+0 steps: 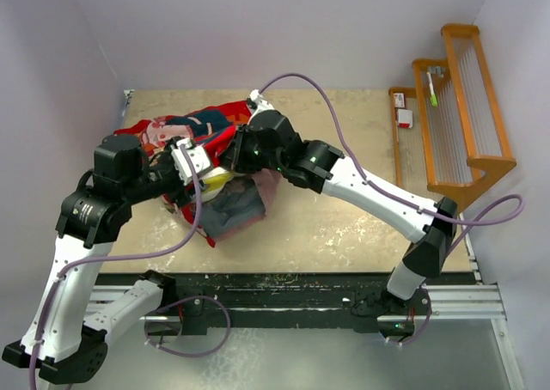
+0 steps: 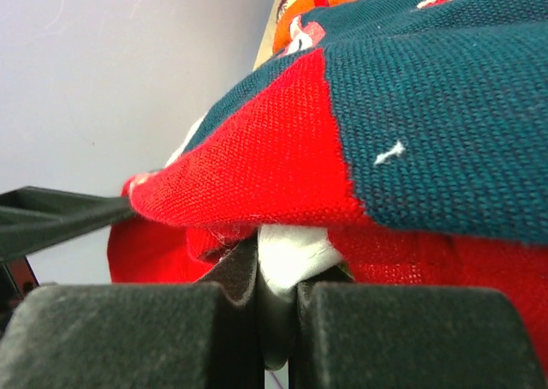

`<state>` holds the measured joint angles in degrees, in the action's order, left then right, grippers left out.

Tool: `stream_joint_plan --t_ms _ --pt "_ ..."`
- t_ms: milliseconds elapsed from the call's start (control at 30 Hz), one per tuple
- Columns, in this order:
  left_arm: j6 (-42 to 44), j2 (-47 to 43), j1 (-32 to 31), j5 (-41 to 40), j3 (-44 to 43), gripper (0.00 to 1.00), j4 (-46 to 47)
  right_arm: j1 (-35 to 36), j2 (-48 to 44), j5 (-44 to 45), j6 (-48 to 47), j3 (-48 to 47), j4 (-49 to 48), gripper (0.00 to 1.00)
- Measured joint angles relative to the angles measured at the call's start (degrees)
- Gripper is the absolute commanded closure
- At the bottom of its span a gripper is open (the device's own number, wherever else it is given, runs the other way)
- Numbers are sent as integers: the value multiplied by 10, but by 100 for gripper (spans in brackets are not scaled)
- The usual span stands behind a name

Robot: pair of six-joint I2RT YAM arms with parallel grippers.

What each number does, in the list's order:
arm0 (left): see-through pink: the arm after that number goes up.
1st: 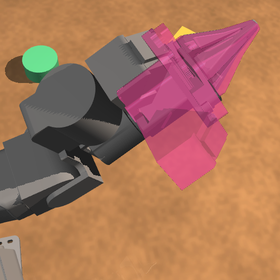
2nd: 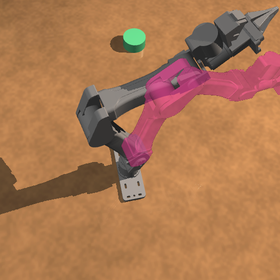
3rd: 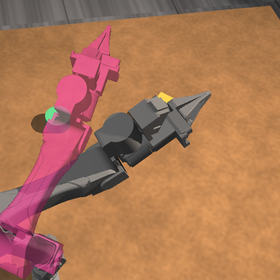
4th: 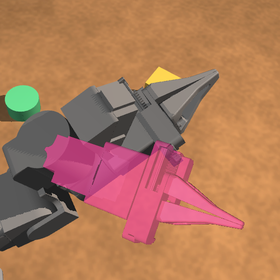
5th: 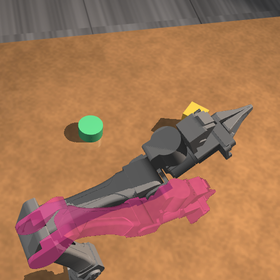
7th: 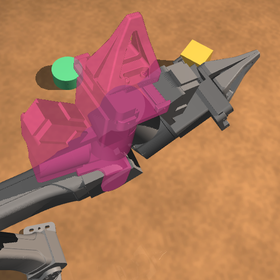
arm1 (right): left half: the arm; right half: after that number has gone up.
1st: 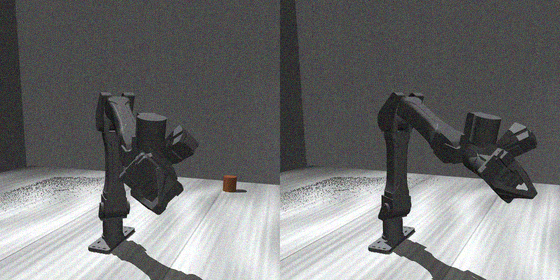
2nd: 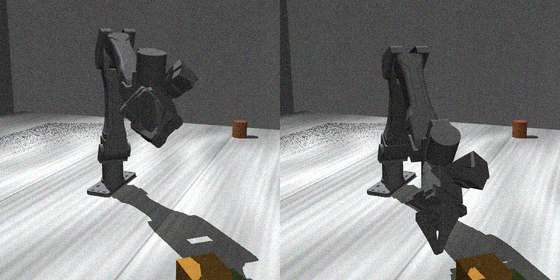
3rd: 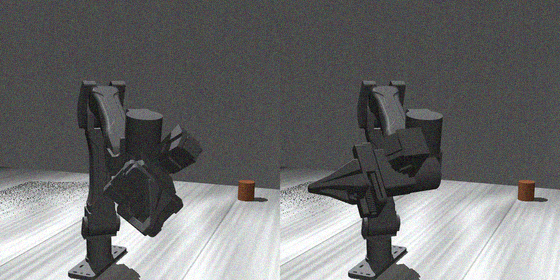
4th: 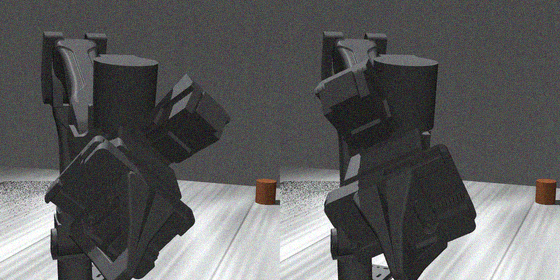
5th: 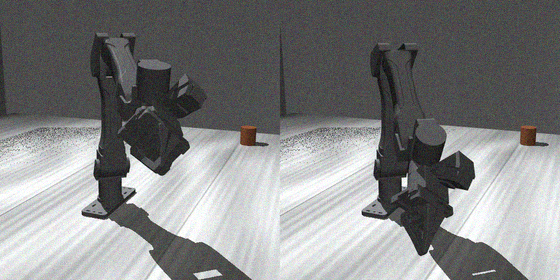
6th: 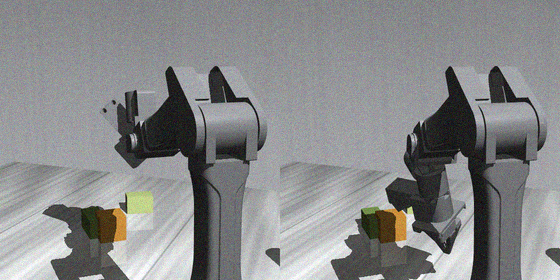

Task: Remove the pillowcase from the pillow

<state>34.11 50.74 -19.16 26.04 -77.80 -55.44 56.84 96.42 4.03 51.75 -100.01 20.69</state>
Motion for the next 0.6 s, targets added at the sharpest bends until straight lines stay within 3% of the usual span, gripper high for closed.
stream_joint_plan --t_ms 133,333,533,600 --pt "-27 -2 0 -12 4 50 12 0 -27 5 3 37 -12 100" --pt "-55 -14 -1 59 -16 81 -7 0 -90 8 9 114 -35 100" --pt "-50 -20 -1 75 -24 84 -25 0 -133 5 16 164 -34 100" --pt "-42 -25 -1 62 -10 90 -25 0 -136 5 16 169 -35 100"
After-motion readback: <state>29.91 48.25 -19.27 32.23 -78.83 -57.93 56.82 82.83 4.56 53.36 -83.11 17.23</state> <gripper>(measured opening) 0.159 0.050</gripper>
